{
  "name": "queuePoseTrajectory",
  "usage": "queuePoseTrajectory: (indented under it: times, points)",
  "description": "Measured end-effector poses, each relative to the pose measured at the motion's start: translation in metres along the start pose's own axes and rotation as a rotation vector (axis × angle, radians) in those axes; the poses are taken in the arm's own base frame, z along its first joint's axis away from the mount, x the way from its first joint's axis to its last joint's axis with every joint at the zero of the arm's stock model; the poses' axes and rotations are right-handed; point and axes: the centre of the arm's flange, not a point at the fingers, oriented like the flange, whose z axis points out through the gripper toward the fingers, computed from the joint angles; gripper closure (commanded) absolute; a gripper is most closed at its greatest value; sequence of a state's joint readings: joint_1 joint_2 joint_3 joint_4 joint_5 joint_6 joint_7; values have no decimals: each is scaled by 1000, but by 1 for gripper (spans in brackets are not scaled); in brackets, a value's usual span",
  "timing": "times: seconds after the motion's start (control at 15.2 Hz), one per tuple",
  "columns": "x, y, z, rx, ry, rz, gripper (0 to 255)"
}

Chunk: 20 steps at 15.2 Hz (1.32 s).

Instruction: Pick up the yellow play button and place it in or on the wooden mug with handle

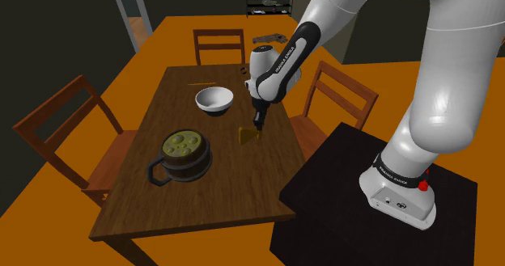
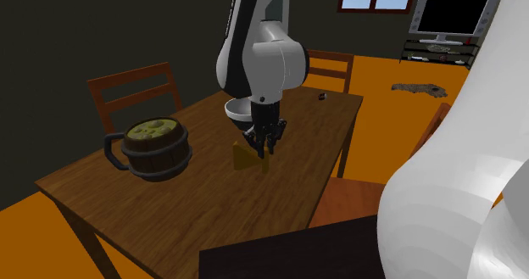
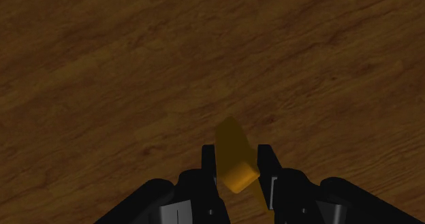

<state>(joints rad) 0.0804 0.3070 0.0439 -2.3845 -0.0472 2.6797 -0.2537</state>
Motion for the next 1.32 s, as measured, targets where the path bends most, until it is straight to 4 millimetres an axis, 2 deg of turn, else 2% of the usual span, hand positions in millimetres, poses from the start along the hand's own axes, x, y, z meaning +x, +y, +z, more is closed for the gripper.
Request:
queuePoseTrajectory:
  times: [0.26, 1.32]
  points:
    - [-1, 0, -15, 0, 0, 0, 255]
    - [-1, 1, -101, 0, 1, 0, 255]
